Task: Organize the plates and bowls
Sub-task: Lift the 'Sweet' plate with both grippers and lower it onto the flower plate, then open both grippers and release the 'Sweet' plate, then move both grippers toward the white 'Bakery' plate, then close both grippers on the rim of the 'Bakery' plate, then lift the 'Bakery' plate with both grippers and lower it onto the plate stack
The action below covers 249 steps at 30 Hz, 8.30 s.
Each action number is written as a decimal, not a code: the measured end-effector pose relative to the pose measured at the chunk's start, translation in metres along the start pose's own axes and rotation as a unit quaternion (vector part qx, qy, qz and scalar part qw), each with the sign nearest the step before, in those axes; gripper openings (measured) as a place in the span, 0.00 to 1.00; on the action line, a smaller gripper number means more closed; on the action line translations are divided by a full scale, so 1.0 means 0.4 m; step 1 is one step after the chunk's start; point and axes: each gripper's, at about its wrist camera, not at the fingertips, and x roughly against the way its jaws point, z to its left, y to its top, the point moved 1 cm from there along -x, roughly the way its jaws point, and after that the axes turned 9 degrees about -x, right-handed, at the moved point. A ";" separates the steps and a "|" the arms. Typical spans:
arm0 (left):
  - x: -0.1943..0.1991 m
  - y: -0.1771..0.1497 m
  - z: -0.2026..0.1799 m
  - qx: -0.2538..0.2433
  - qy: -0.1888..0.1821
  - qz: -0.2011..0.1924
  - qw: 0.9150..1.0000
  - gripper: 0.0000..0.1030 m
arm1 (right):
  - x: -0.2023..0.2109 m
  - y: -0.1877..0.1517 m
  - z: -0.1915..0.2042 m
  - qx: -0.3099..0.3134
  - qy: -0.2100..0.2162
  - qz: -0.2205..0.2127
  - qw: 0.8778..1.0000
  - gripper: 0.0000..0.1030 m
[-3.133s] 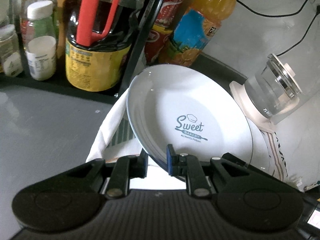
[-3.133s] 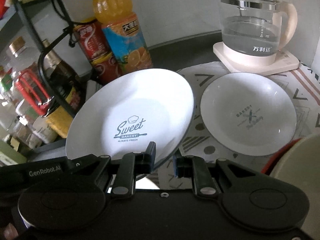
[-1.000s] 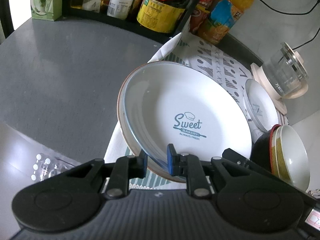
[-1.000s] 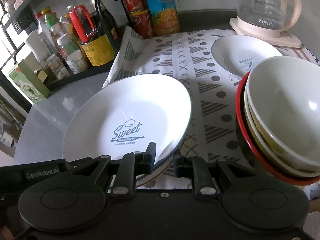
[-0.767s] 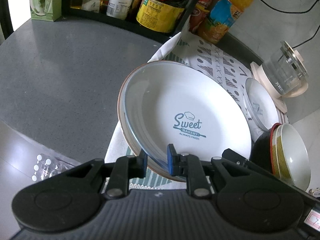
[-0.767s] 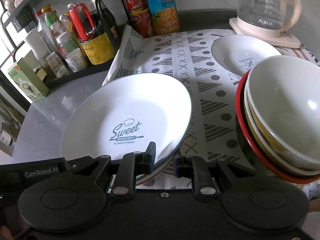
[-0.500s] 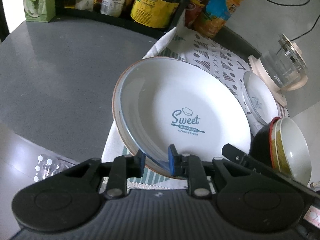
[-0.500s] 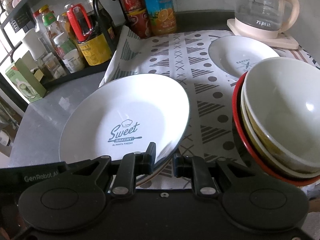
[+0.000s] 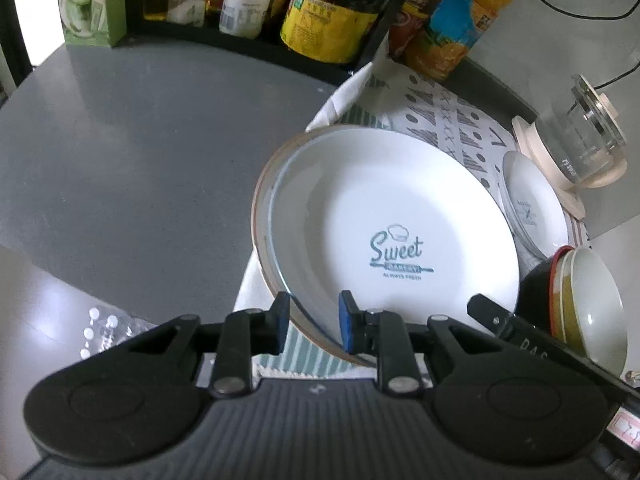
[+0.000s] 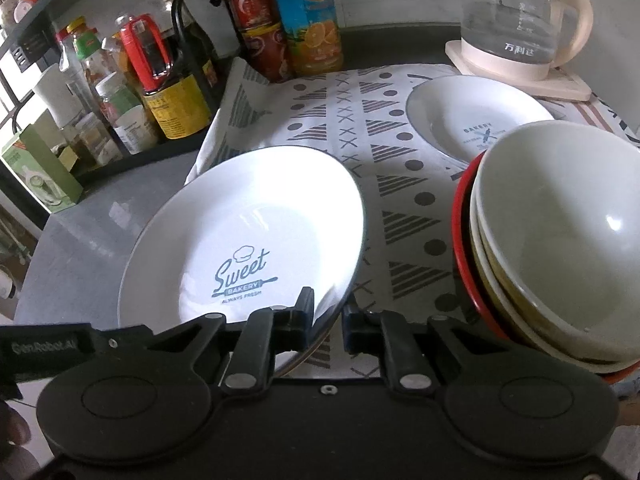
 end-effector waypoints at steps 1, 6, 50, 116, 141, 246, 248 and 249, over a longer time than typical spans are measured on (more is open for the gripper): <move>0.002 0.002 0.004 0.001 0.003 -0.004 1.000 0.22 | -0.002 -0.001 0.001 0.001 -0.002 0.000 1.000 0.13; -0.003 0.018 0.034 0.009 0.032 -0.006 0.999 0.22 | -0.014 -0.003 -0.001 -0.001 -0.011 0.006 1.000 0.14; -0.008 0.270 -0.067 -0.055 0.007 -0.035 0.998 0.76 | 0.060 0.265 -0.069 -0.109 -0.002 -0.086 0.990 0.92; -0.410 0.314 -0.484 0.035 -0.079 0.096 0.992 0.19 | -0.249 0.450 -0.582 -0.141 0.037 0.141 0.979 0.48; -0.362 0.357 -0.523 -0.001 -0.105 0.072 0.992 0.10 | -0.186 0.519 -0.561 -0.101 0.065 0.104 0.987 0.11; -0.079 0.133 0.057 -0.051 -0.058 0.064 0.995 0.12 | -0.054 0.036 0.037 0.057 -0.050 0.041 0.996 0.21; -0.073 0.135 0.060 -0.051 -0.049 0.061 0.996 0.12 | -0.054 0.037 0.037 0.055 -0.044 0.045 0.996 0.23; -0.070 0.137 0.061 -0.050 -0.044 0.060 0.996 0.11 | -0.054 0.037 0.038 0.054 -0.042 0.046 0.997 0.23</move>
